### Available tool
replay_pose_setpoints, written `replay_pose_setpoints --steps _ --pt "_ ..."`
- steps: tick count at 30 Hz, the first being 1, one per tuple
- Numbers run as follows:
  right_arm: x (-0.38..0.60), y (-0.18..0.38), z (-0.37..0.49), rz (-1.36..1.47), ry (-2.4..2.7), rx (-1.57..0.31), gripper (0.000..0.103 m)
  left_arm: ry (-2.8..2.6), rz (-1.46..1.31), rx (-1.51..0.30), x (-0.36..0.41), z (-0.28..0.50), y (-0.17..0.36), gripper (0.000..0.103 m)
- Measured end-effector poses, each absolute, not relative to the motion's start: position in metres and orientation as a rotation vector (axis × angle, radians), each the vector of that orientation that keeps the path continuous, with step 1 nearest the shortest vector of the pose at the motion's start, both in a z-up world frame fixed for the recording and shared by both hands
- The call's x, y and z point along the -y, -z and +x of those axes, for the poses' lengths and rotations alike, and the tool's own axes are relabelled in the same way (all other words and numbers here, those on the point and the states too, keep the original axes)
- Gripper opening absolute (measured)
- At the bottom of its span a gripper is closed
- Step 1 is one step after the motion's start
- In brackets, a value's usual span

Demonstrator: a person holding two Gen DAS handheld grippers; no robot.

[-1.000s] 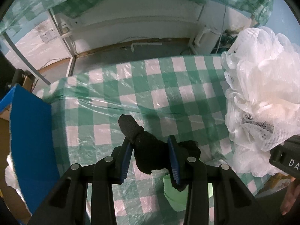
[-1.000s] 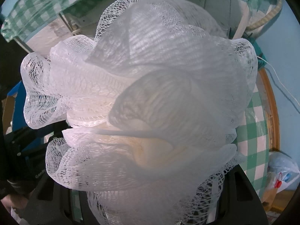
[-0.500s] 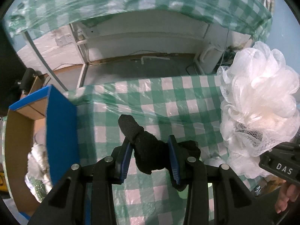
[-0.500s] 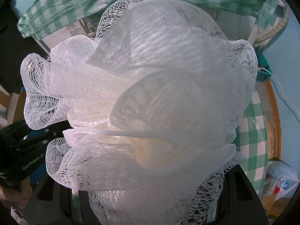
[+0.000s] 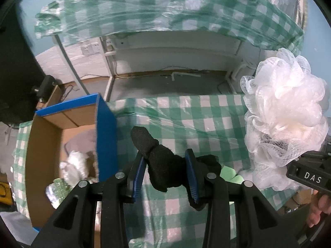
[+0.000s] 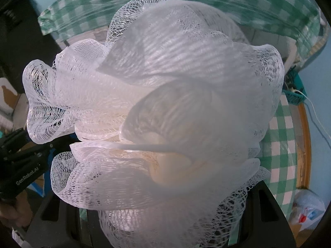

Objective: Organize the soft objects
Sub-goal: 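Lift and carry the black item and loofah with both tools over the box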

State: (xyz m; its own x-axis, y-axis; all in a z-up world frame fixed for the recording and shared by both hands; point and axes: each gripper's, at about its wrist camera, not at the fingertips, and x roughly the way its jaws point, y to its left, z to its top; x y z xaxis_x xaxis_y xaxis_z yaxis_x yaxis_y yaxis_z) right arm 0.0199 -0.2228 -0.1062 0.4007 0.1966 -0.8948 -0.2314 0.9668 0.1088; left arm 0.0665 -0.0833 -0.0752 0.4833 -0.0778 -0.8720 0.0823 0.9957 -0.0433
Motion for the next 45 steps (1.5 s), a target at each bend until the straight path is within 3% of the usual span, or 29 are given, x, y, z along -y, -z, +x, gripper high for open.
replay_pose_setpoints --steps 45 --pt "0.185 0.097 0.071 -0.191 -0.544 -1.080 0.058 -0.099 -0.146 -1.011 -0.067 0.028 0.064 0.038"
